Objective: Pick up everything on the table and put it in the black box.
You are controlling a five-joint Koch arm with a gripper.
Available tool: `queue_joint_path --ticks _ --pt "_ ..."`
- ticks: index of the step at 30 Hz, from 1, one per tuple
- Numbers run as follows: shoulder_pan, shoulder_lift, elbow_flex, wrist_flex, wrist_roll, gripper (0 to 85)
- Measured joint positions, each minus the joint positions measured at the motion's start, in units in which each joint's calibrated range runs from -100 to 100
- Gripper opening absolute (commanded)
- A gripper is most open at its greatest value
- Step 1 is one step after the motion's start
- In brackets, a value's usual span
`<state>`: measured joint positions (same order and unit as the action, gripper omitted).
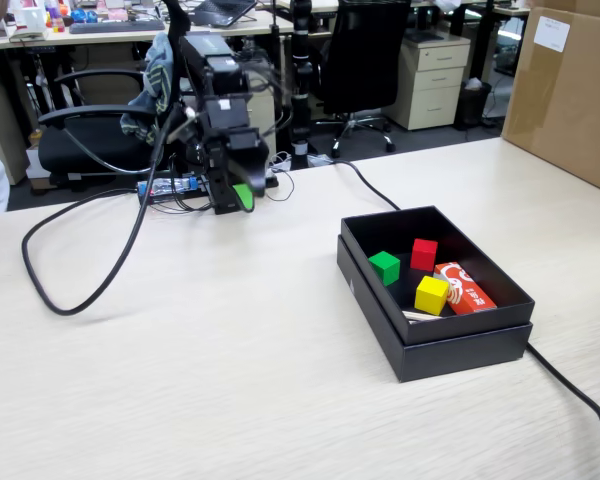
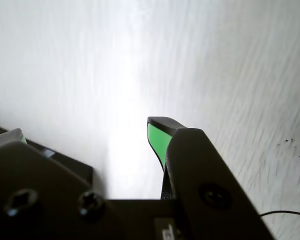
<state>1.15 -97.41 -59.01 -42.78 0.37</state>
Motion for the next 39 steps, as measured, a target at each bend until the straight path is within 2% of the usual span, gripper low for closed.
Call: queue_joint_path --ticks 8,11,16,24,39 --pt "-1.5 -0.4 -9.8 10.7 0.0 50.0" --pt "-1.6 -0.5 -15.8 18.4 -0.3 49.9" --pt "-1.9 -0.5 -26.1 33.8 -2.8 49.6" --pt "-1.9 -0.5 -35.5 49.4 -4.5 49.3" --pt "-2.1 3.4 -37.8 53.1 -5.1 48.7"
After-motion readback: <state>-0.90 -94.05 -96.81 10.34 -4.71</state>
